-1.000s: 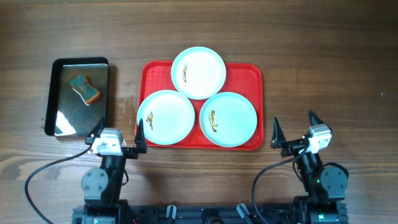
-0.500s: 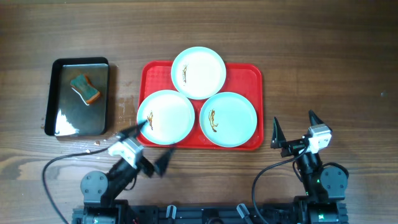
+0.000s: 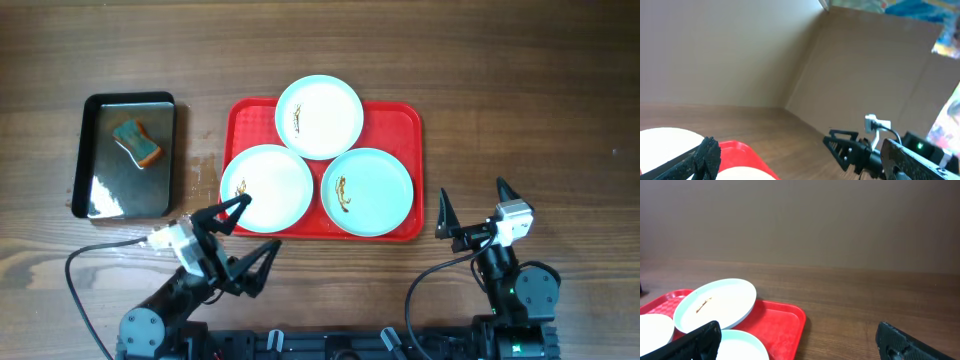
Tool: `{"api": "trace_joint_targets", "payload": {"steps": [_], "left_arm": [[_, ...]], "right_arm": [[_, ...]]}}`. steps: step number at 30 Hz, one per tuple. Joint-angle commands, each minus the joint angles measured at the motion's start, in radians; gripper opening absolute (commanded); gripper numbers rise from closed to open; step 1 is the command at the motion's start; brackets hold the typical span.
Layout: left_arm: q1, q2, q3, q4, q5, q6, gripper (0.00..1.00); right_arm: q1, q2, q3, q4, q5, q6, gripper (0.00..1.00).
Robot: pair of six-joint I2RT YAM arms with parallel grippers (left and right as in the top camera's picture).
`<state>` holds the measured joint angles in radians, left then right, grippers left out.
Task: Clean dirty plates on tray and stack at the side
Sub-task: 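Move the left gripper over the black tray toward the sponge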
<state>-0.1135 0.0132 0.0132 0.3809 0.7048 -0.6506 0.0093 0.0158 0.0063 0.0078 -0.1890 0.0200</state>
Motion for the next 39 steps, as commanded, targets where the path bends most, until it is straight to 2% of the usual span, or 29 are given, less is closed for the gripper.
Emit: {"api": "trace_joint_targets", "payload": {"steps": [1,5,7,8,10,11,12,15,17,19,20,22,24,26,28,31,33,39], "left_arm": [[-0.005,-0.007,0.023,-0.002,0.035,-0.088,1.00],[-0.005,-0.007,0.024,0.025,0.006,-0.268,1.00],[-0.005,-0.003,0.064,-0.014,-0.023,-0.297,0.99],[-0.005,0.011,0.118,-0.101,-0.042,-0.271,0.99],[-0.005,0.069,0.264,-0.333,-0.076,-0.113,1.00],[-0.005,0.118,0.359,-0.504,-0.131,-0.018,0.99],[-0.005,0.212,0.505,-0.740,-0.260,0.055,1.00],[-0.005,0.549,0.841,-1.206,-0.528,0.143,1.00],[-0.005,0.813,1.006,-1.386,-0.557,0.153,1.00],[-0.004,0.980,1.035,-1.385,-0.541,0.145,1.00],[0.010,1.024,1.035,-1.380,-0.589,0.084,1.00],[0.124,1.139,1.065,-1.374,-0.635,0.067,1.00],[0.266,1.290,1.175,-1.460,-0.591,0.087,1.00],[0.332,1.389,1.304,-1.553,-0.583,0.117,1.00],[0.348,1.416,1.339,-1.559,-0.570,0.113,1.00],[0.344,1.429,1.319,-1.549,-0.568,0.006,1.00],[0.346,1.437,1.284,-1.472,-0.633,0.006,1.00],[0.353,1.451,1.282,-1.337,-0.624,-0.007,1.00]], "right_arm": [[-0.004,-0.005,-0.001,0.005,0.008,-0.018,1.00],[-0.004,-0.006,-0.001,0.005,0.008,-0.017,1.00],[-0.004,-0.005,-0.001,0.005,0.008,-0.017,1.00],[-0.004,-0.005,-0.001,0.005,0.008,-0.018,1.00],[-0.004,-0.006,-0.001,0.005,0.008,-0.018,1.00],[-0.004,-0.005,-0.001,0.005,0.008,-0.018,1.00],[-0.004,-0.006,-0.001,0.005,0.009,-0.017,1.00],[-0.004,-0.005,-0.001,0.005,0.008,-0.017,1.00],[-0.004,-0.005,-0.001,0.005,0.009,-0.018,1.00],[-0.004,-0.005,-0.001,0.005,0.008,-0.017,1.00],[-0.004,-0.006,-0.001,0.005,0.008,-0.017,1.00],[-0.004,-0.005,-0.001,0.005,0.008,-0.017,1.00],[-0.004,-0.006,-0.001,0.005,0.008,-0.017,1.00],[-0.004,-0.005,-0.001,0.005,0.009,-0.017,1.00],[-0.004,-0.005,-0.001,0.005,0.008,-0.018,1.00],[-0.004,-0.006,-0.001,0.005,0.009,-0.018,1.00],[-0.004,-0.005,-0.001,0.005,0.008,-0.018,1.00],[-0.004,-0.005,-0.001,0.005,0.008,-0.018,1.00]]}}
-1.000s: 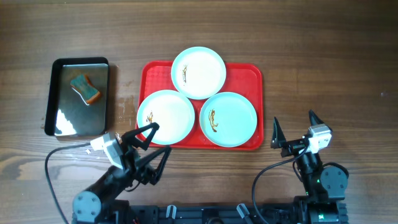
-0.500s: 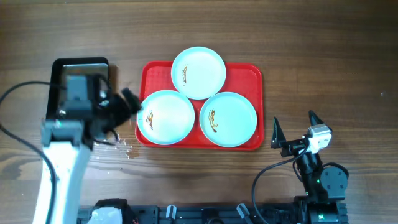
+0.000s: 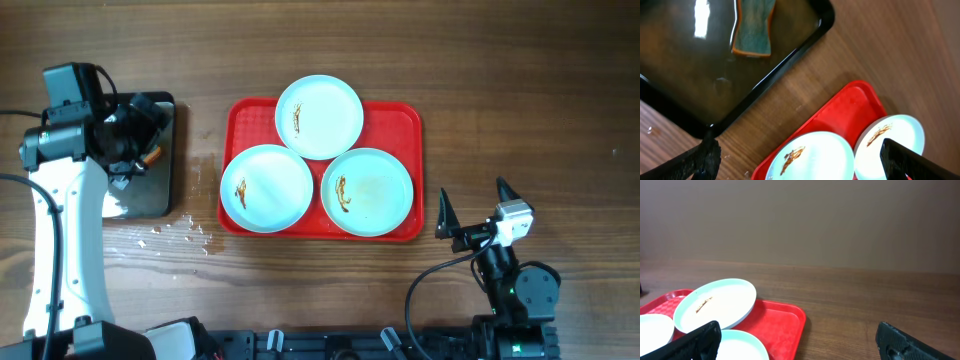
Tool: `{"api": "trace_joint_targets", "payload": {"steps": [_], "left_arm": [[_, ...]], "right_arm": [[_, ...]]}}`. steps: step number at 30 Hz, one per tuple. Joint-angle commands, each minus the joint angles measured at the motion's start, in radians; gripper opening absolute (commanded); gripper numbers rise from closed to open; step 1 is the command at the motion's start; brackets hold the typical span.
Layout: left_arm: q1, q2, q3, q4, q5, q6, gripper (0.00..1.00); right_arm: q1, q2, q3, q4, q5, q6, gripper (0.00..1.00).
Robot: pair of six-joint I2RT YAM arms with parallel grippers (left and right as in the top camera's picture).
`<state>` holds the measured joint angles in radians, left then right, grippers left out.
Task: Clean dirty plates on tray and stack at the side
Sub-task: 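Move the left gripper over the black tray toward the sponge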
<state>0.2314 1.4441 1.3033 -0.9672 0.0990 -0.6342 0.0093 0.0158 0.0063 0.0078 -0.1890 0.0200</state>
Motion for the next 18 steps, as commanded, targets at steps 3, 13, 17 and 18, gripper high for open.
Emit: {"api": "trace_joint_targets", "payload": {"steps": [3,13,17,18], "left_arm": [[0.011,0.097,0.006,0.003,-0.018,-0.011,1.00],[0.082,0.609,0.346,-0.206,-0.280,0.028,1.00],[0.114,0.694,0.346,-0.045,-0.042,0.159,0.97],[0.109,0.696,0.346,-0.013,-0.043,0.160,0.97]], "right_arm": [[-0.004,-0.006,-0.001,0.005,0.008,-0.017,1.00],[-0.004,-0.006,-0.001,0.005,0.008,-0.018,1.00],[-0.004,-0.005,-0.001,0.005,0.008,-0.018,1.00],[-0.004,-0.006,-0.001,0.005,0.008,-0.017,1.00]]}}
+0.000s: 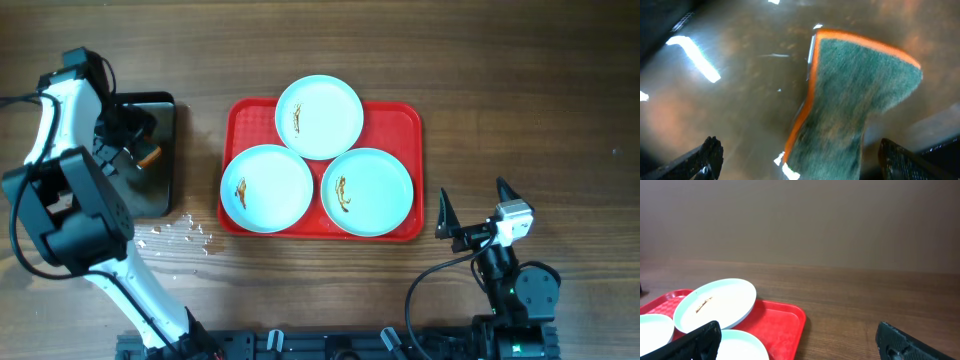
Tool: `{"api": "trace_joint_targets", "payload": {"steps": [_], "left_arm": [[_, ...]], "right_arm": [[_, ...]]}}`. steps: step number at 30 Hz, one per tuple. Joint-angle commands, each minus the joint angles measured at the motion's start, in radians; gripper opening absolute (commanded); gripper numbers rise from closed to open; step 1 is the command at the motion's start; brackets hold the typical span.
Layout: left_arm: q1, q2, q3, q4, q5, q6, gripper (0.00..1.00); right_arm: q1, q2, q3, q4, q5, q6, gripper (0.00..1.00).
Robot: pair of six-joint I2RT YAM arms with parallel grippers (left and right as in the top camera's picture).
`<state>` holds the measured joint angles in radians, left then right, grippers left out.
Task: Clean dirty plates on tray and stack at the side
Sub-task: 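Move the left gripper over the black tray toward the sponge, then grasp the orange-green sponge with the left gripper in the water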
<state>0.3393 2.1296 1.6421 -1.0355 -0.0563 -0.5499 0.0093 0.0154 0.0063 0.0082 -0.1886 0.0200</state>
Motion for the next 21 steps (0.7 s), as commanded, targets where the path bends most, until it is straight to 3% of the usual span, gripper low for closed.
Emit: {"api": "trace_joint_targets", "payload": {"steps": [1,8,15,16,18,21], "left_arm": [[-0.002,0.010,0.007,0.072,0.112,0.076,0.97],[-0.039,0.068,0.005,0.071,0.108,0.068,0.74],[-0.040,0.093,-0.015,0.032,0.051,0.064,0.69],[-0.040,0.093,-0.015,0.031,0.051,0.064,0.63],[-0.040,0.093,-0.015,0.029,0.051,0.064,0.34],[-0.038,0.093,-0.015,0.025,0.051,0.064,0.04]], "right_arm": [[-0.004,-0.005,-0.001,0.005,0.008,-0.018,1.00],[-0.004,-0.005,-0.001,0.005,0.008,-0.017,1.00],[-0.004,-0.005,-0.001,0.005,0.008,-0.017,1.00],[-0.004,-0.005,-0.001,0.005,0.008,-0.017,1.00],[-0.004,-0.005,-0.001,0.005,0.008,-0.018,1.00],[-0.004,-0.005,-0.001,0.005,0.008,-0.017,1.00]]}}
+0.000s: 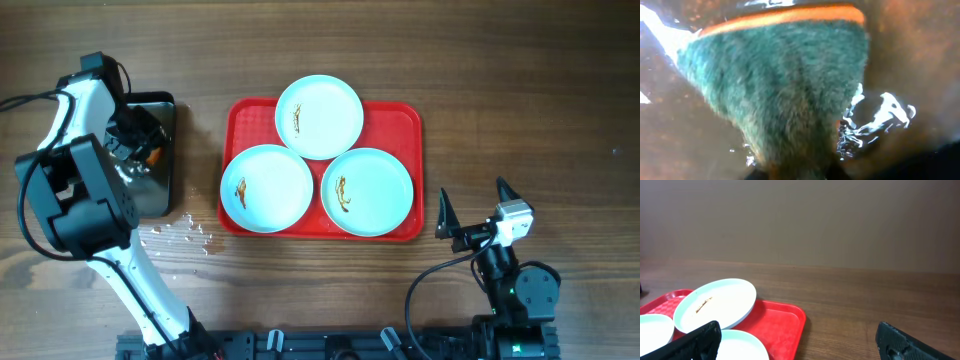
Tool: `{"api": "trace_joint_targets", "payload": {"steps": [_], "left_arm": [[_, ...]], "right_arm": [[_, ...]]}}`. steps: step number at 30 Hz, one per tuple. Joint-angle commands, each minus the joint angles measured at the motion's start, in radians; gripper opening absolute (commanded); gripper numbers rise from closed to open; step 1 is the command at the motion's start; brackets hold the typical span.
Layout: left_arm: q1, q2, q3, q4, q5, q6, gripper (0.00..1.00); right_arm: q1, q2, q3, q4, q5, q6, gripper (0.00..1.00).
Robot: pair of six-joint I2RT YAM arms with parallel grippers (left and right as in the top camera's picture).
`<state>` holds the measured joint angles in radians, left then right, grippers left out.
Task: Clean dirty plates on tray and stack at the side
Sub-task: 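Grasp the orange-green sponge with the left gripper in the water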
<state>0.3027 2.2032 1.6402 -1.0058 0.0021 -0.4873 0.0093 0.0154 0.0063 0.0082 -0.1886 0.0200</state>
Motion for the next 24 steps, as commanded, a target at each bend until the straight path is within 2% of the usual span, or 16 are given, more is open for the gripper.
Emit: {"api": "trace_joint_targets", "payload": {"steps": [1,4,5,6,7,15,16,17,19,20,21,24], "left_arm": [[0.001,0.019,-0.013,-0.005,-0.007,0.002,0.04],[0.014,0.015,-0.013,-0.011,-0.007,0.001,0.04],[0.022,0.015,-0.013,-0.008,-0.007,0.001,0.57],[0.031,0.015,-0.013,-0.003,-0.007,0.002,1.00],[0.037,0.015,-0.013,0.005,-0.007,0.002,1.00],[0.066,0.015,-0.013,0.177,-0.007,0.010,0.99],[0.066,0.015,-0.013,0.190,-0.007,0.010,0.95],[0.066,0.015,-0.013,0.203,-0.007,0.010,0.86],[0.066,0.016,-0.013,0.214,-0.007,0.009,0.45],[0.066,0.017,-0.013,0.213,-0.007,0.009,0.19],[0.066,0.017,-0.013,0.212,-0.007,0.009,0.04],[0.067,0.012,-0.012,0.197,-0.007,0.009,0.04]], "right_arm": [[-0.004,-0.005,-0.001,0.005,0.008,-0.018,1.00],[-0.004,-0.005,-0.001,0.005,0.008,-0.018,1.00],[-0.004,-0.005,-0.001,0.005,0.008,-0.018,1.00],[-0.004,-0.005,-0.001,0.005,0.008,-0.018,1.00],[-0.004,-0.005,-0.001,0.005,0.008,-0.017,1.00],[-0.004,-0.005,-0.001,0.005,0.008,-0.018,1.00],[-0.004,-0.005,-0.001,0.005,0.008,-0.018,1.00],[-0.004,-0.005,-0.001,0.005,0.008,-0.018,1.00],[-0.004,-0.005,-0.001,0.005,0.008,-0.017,1.00],[-0.004,-0.005,-0.001,0.005,0.008,-0.017,1.00],[-0.004,-0.005,-0.001,0.005,0.008,-0.018,1.00],[-0.004,-0.005,-0.001,0.005,0.008,-0.017,1.00]]}}
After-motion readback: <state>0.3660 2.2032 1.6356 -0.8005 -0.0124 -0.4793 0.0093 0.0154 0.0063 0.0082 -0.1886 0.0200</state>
